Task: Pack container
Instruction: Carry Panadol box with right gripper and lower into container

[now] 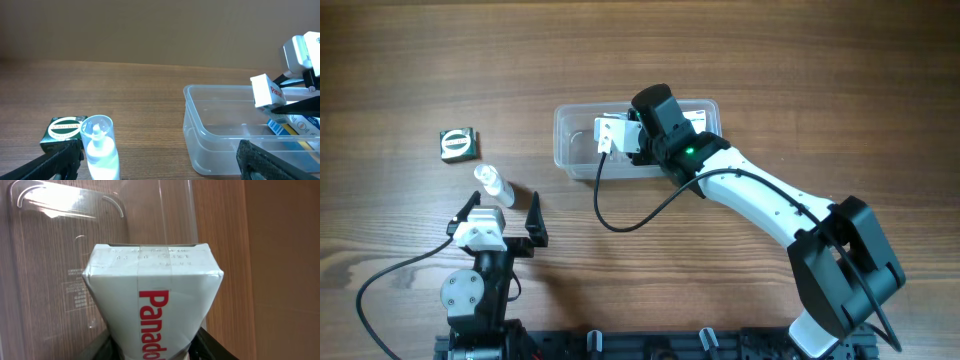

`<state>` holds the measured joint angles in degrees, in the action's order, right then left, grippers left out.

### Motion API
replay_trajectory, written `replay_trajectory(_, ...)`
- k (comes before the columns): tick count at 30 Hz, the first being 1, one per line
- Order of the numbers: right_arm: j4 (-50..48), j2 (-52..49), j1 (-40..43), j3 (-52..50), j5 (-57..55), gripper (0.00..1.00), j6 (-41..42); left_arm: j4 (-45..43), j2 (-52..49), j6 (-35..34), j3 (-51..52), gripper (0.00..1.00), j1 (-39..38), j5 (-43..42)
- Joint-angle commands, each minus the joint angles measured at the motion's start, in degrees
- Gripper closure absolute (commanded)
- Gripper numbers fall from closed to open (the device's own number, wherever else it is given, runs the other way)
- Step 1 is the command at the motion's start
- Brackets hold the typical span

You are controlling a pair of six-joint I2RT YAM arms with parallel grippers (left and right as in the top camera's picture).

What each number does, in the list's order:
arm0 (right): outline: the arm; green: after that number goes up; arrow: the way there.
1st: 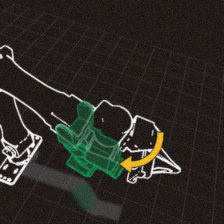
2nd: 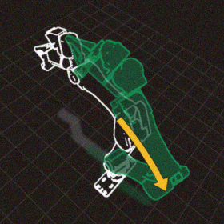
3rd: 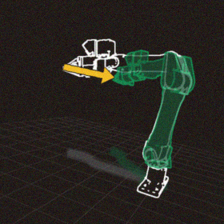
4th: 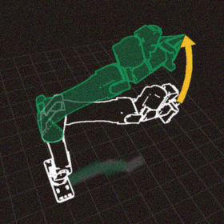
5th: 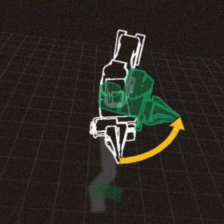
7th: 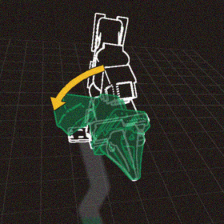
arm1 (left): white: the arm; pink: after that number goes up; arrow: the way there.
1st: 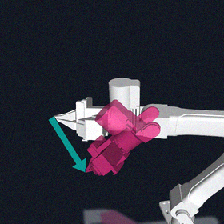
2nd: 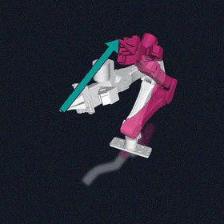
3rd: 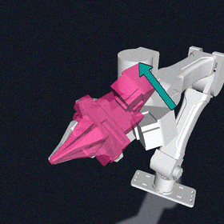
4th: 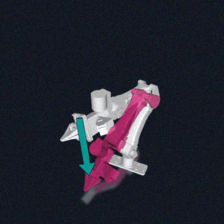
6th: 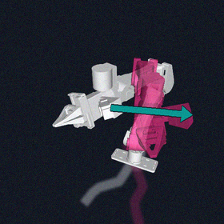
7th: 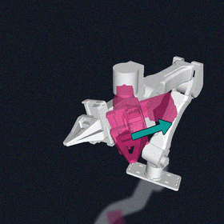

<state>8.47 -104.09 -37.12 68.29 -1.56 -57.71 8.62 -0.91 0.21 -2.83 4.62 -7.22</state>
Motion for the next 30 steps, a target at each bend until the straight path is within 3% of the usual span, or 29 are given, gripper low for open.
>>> replay_trajectory(1, 0.11, -2.47, 0.35, 0.2, 0.31, 0.59, 1.33, -0.07, 0.04, 1.07, 0.35, 0.0, 0.37, -0.66)
replay_trajectory(14, -0.09, -3.32, 0.35, 0.22, 0.28, 0.54, 1.25, -0.07, 0.04, 1.07, 0.35, 0.0, 0.37, -0.66)
replay_trajectory(20, -0.09, -3.32, 0.35, 0.22, 0.26, 0.46, 1.27, -0.07, 0.04, 1.07, 0.35, 0.0, 0.37, -0.66)
replay_trajectory(30, -0.07, -3.32, 0.35, 0.22, -0.04, 0.46, 1.33, -0.07, 0.04, 1.07, 0.35, 0.0, 0.37, -0.66)
